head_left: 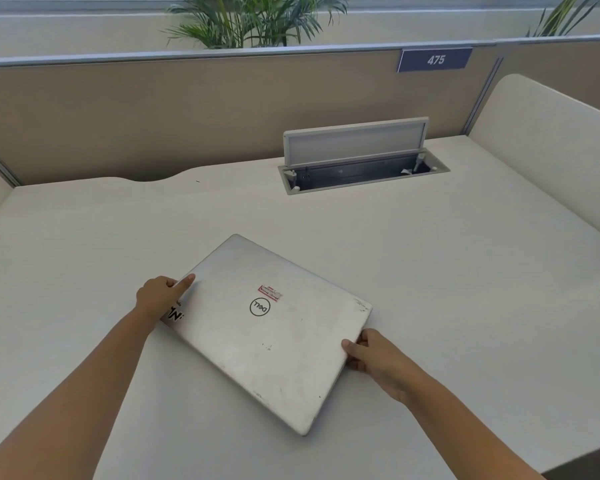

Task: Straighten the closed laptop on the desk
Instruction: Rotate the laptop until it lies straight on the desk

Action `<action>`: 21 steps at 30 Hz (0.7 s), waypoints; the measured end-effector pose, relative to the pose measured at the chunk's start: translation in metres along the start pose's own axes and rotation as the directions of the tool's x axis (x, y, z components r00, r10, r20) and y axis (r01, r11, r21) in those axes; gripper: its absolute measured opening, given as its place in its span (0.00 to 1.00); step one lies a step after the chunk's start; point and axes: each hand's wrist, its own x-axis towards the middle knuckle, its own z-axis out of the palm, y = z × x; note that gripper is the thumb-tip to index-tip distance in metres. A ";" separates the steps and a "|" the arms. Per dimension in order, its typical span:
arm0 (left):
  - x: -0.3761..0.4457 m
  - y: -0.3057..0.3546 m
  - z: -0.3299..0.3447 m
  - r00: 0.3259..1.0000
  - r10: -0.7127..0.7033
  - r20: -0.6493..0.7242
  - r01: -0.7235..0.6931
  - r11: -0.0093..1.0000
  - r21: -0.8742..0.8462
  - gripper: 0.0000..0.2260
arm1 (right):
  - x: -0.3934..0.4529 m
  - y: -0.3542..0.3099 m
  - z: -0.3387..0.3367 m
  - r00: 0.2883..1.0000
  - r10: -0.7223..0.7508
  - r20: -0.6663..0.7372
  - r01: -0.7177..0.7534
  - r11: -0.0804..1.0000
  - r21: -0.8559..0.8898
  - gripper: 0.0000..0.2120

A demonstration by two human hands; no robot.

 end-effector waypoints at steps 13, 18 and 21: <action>-0.010 -0.010 -0.004 0.981 -0.176 0.083 0.182 0.980 -0.077 0.22 | 0.023 -0.011 -0.019 0.994 -0.113 0.008 0.112 0.993 0.034 0.15; -0.029 -0.022 -0.003 0.989 -0.130 0.069 0.140 0.974 -0.179 0.21 | 0.029 -0.023 -0.022 0.987 -0.155 0.046 0.151 0.985 0.087 0.10; -0.040 -0.026 -0.001 0.995 -0.096 0.036 0.101 0.973 -0.205 0.22 | 0.035 -0.031 -0.024 0.982 -0.184 0.050 0.180 0.980 0.084 0.10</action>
